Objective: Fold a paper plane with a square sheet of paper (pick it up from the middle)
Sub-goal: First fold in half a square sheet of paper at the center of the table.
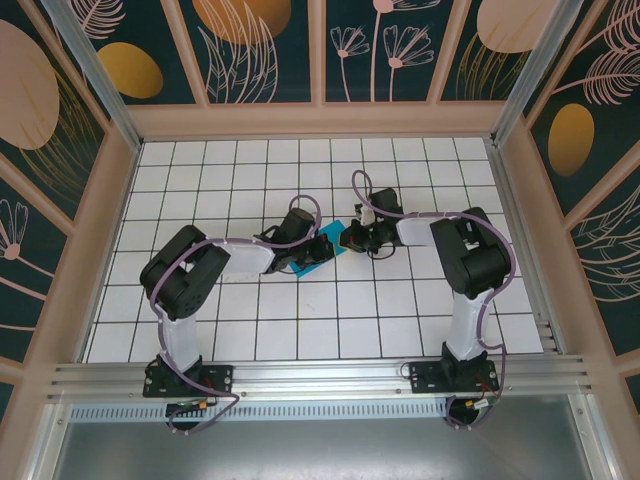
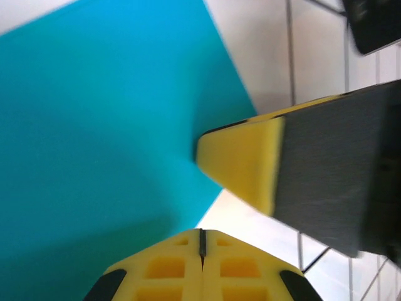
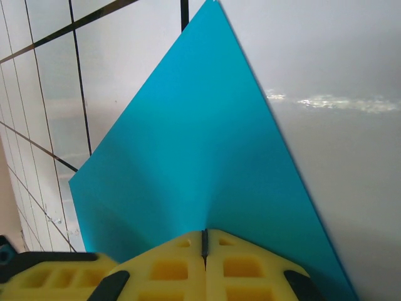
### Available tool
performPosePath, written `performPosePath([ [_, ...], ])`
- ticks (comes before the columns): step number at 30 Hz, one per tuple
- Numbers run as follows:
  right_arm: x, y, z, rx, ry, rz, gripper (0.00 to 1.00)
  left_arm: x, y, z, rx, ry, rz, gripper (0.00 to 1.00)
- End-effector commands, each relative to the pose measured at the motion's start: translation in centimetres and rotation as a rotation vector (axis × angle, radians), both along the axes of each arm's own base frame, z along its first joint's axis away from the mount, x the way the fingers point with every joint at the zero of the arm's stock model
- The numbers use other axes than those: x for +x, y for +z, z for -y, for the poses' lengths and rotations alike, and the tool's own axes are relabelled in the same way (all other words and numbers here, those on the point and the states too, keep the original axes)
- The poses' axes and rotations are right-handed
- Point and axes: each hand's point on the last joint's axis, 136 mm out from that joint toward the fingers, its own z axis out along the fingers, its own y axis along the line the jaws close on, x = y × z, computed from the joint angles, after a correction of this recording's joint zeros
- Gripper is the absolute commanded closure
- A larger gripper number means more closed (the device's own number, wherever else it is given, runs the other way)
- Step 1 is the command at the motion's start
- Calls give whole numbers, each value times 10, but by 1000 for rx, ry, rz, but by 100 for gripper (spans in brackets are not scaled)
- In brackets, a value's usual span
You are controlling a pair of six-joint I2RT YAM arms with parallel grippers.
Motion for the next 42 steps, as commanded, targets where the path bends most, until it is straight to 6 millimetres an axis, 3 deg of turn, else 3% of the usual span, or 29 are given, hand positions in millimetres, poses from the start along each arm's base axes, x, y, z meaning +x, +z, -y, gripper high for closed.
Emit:
performPosePath([
  [1,-14,-33,16,-89,-6,-81,100,3,-1,7,-13,-46,31,100],
  [6,-15,-38,19,-112,-6,-92,100,-3,-11,2,36,-96,47,100],
  [20,-18,-57,32,-188,-6,-129,100,-42,-47,-37,203,-198,18,100],
  [31,-20,-67,41,-219,-9,-149,100,-69,-57,-62,205,-186,-13,100],
  [42,-23,-73,46,-235,-12,-163,100,-72,-57,-88,178,-115,-17,100],
])
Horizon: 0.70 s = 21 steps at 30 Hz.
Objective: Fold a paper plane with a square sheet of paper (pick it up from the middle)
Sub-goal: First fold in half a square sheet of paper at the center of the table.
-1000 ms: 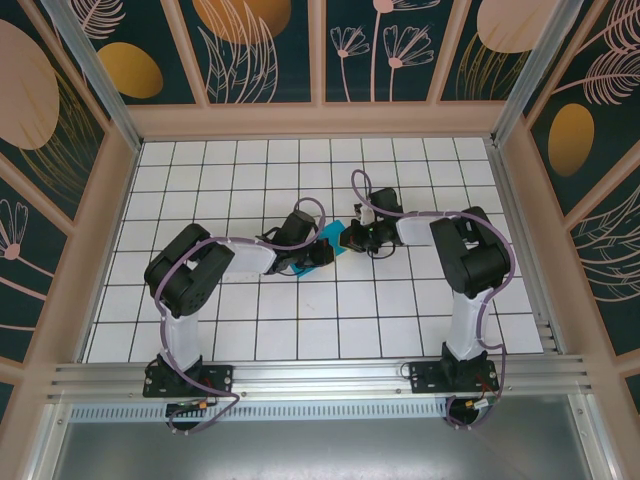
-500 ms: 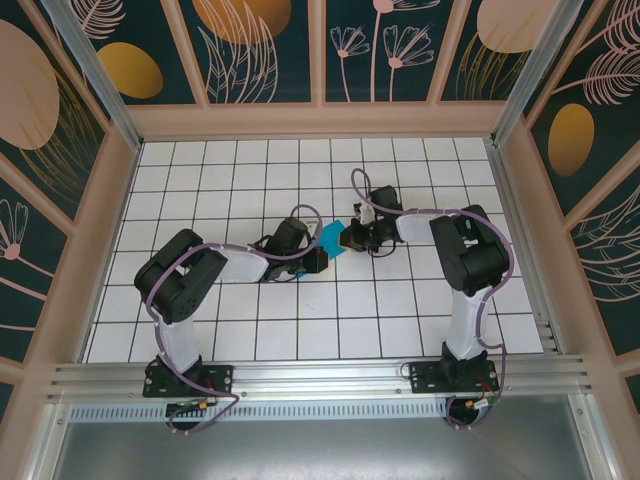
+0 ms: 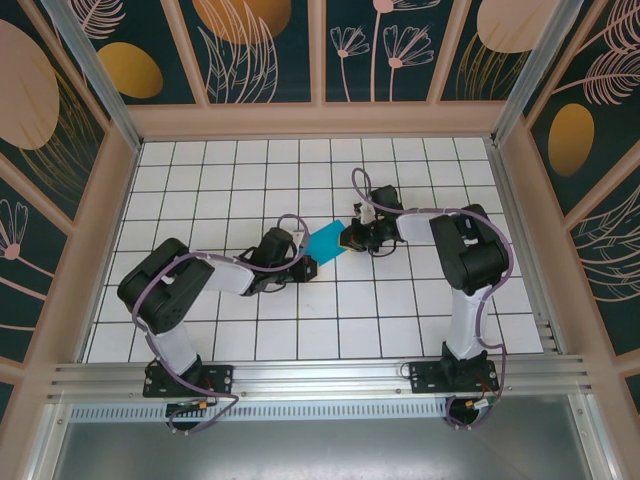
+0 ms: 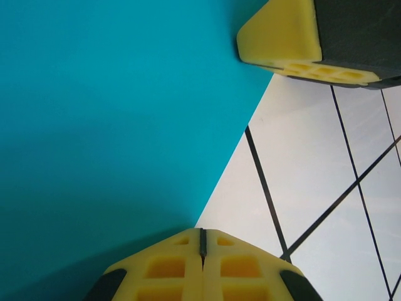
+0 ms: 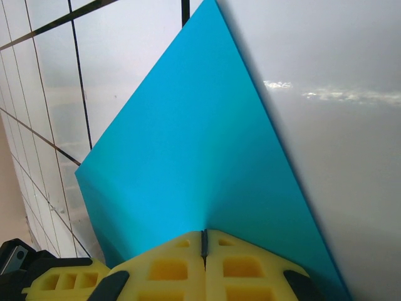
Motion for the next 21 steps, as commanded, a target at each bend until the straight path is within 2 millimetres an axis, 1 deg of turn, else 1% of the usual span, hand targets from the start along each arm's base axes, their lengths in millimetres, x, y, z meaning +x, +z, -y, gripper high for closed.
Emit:
performPosePath([
  [1,-24,-69,44,-244,-49,-127,100,-32,-46,-43,133,51,-177,100],
  [9,-24,-72,46,-253,-47,-131,100,-41,-51,-54,132,63,-202,100],
  [15,-24,-73,47,-258,-48,-130,100,-53,-52,-60,146,46,-221,100],
  [17,-24,-73,48,-261,-50,-131,100,-60,-54,-62,150,26,-235,100],
  [18,-24,-73,49,-261,-50,-131,100,-59,-48,-61,140,24,-218,100],
  [21,-24,-74,49,-262,-51,-130,100,-63,-46,-62,139,13,-222,100],
])
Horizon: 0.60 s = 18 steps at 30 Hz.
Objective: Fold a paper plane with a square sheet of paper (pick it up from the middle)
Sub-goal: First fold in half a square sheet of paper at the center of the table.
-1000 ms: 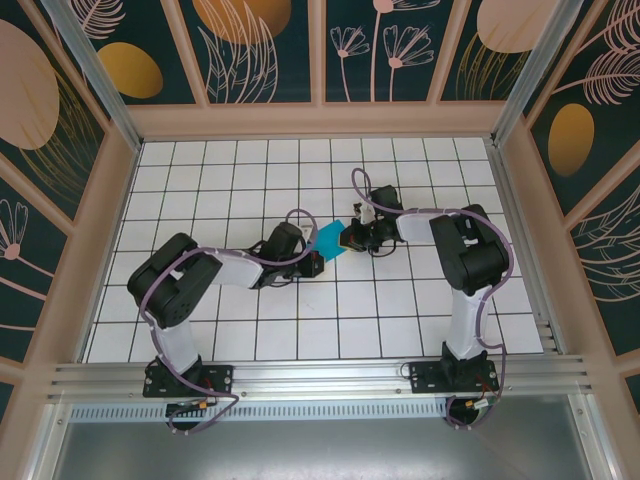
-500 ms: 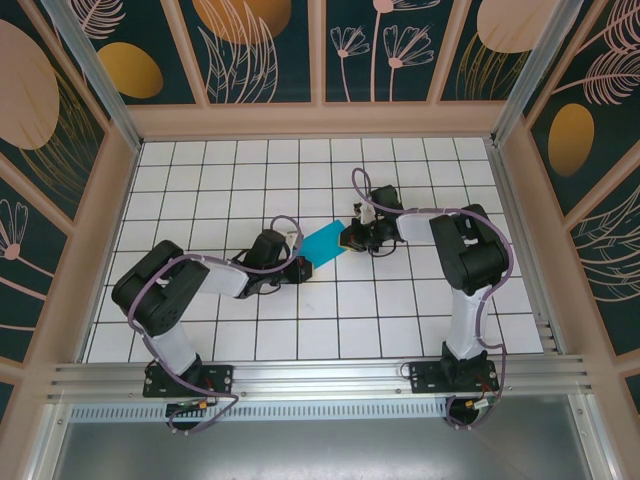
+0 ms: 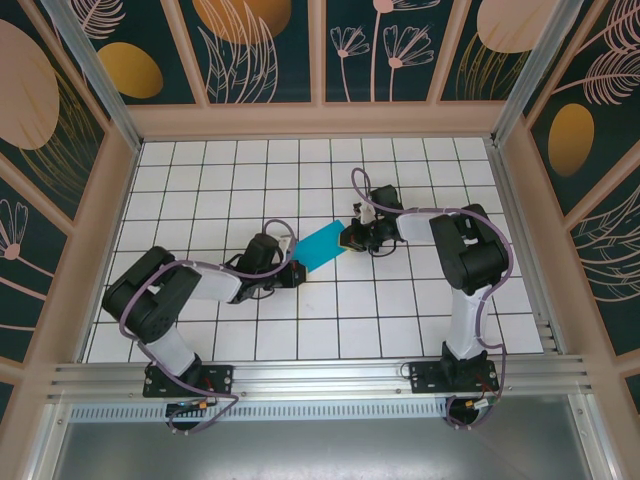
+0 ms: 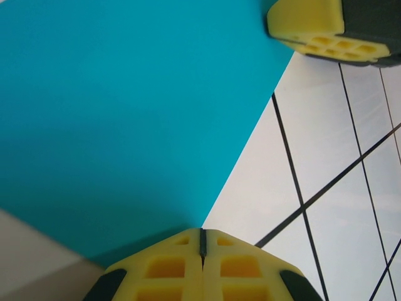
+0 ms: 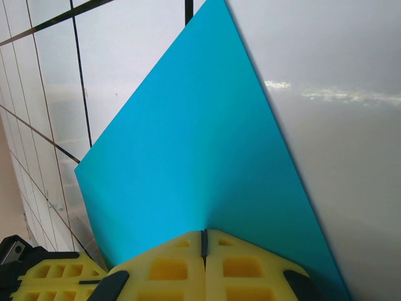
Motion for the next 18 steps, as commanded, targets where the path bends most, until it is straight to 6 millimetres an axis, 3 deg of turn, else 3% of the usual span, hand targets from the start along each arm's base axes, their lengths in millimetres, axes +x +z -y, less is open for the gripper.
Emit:
performPosePath([
  [1,-23,-74,49,-261,-66,-135,100,-47,-45,-33,146,-20,-200,100],
  [6,-22,-73,49,-258,-67,-133,100,-43,-41,-33,156,-17,-184,100],
  [10,-14,-63,44,-247,-61,-106,100,-25,-21,-26,124,19,-138,100],
  [15,14,-18,25,-185,-41,7,100,13,30,-23,68,147,-32,99],
  [18,26,17,8,-153,-25,94,100,31,53,-32,37,234,2,93],
])
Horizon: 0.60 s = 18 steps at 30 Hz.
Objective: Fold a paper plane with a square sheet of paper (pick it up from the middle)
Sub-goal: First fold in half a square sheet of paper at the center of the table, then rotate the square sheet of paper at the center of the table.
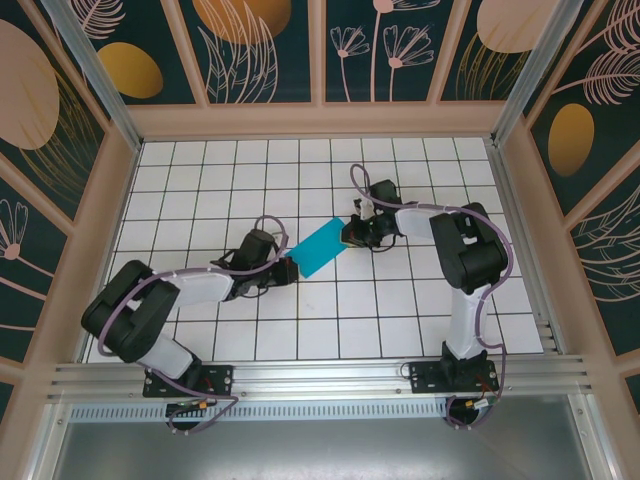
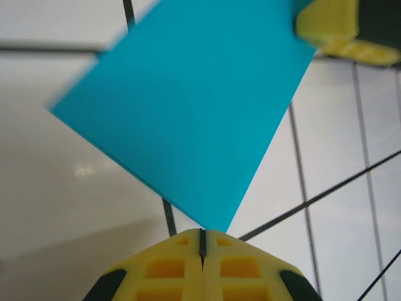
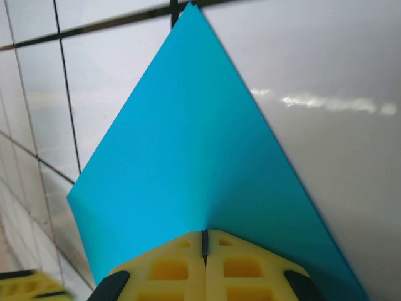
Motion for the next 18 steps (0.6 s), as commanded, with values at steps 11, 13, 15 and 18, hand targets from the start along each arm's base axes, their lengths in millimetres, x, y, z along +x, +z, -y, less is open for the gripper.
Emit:
performPosePath([
  [11,-25,26,-81,-122,92,129,87,53,27,-78,13,464,-32,58],
  [13,-28,21,-93,-126,112,125,87,53,21,-83,5,490,-63,56],
  [15,-31,19,-105,-126,137,125,87,53,17,-85,1,503,-81,53],
  [18,-37,11,-118,-130,173,107,88,53,14,-87,6,519,-91,50],
])
